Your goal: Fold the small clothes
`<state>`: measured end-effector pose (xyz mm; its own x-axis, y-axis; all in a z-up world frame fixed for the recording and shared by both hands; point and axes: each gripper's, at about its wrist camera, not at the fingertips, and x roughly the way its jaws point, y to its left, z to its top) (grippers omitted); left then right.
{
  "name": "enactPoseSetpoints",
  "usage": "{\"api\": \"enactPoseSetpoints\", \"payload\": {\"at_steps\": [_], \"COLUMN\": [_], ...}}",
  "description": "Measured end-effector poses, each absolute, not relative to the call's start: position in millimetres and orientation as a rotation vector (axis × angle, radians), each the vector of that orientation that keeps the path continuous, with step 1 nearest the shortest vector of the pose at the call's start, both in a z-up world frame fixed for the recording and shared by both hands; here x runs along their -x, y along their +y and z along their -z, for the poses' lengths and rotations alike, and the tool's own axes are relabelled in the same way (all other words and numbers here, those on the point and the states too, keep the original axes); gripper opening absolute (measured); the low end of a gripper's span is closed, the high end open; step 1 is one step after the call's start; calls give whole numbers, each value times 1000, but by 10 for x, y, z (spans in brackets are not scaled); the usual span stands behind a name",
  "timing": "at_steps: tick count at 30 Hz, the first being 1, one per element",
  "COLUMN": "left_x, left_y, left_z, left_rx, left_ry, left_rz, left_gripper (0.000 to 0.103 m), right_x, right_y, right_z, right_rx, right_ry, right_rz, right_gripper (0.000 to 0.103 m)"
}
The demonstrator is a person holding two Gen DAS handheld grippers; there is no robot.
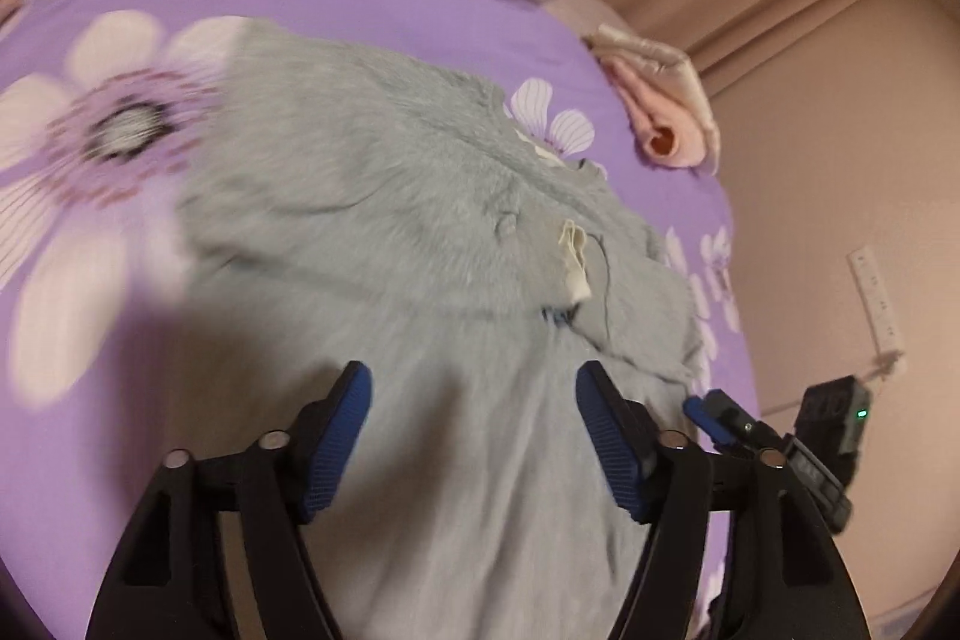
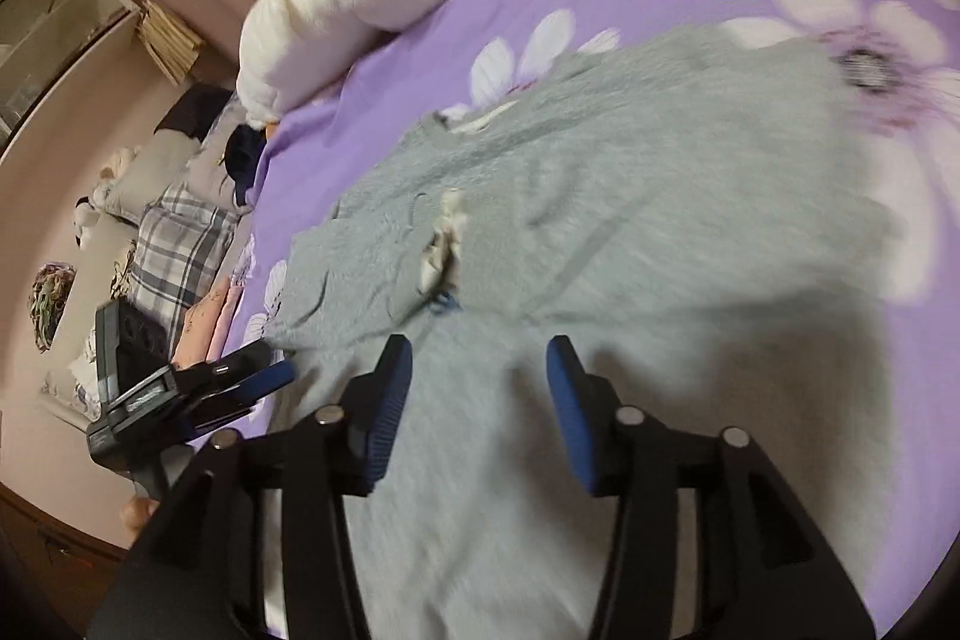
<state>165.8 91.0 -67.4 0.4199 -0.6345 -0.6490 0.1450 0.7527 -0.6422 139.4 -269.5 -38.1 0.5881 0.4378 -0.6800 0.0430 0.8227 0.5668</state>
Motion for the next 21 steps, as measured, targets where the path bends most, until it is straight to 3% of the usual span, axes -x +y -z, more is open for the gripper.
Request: {"api": "enactPoseSetpoints", "payload": {"at_steps": [9, 21], "left_x": [-781, -370], "left_y": [1553, 1594], "left_z": [868, 1087], "left_rx": [686, 853], "left_ry": [1009, 1015], "left_rz": [445, 497], "left_gripper": [72, 76], "right_x": [-321, -4], "right_y": [-3463, -3383], "right_z": [478, 745], "right_rx": [-711, -803], "right_ry": [905, 1017], "right_rz": [-60, -143], "right_gripper": [56, 59]}}
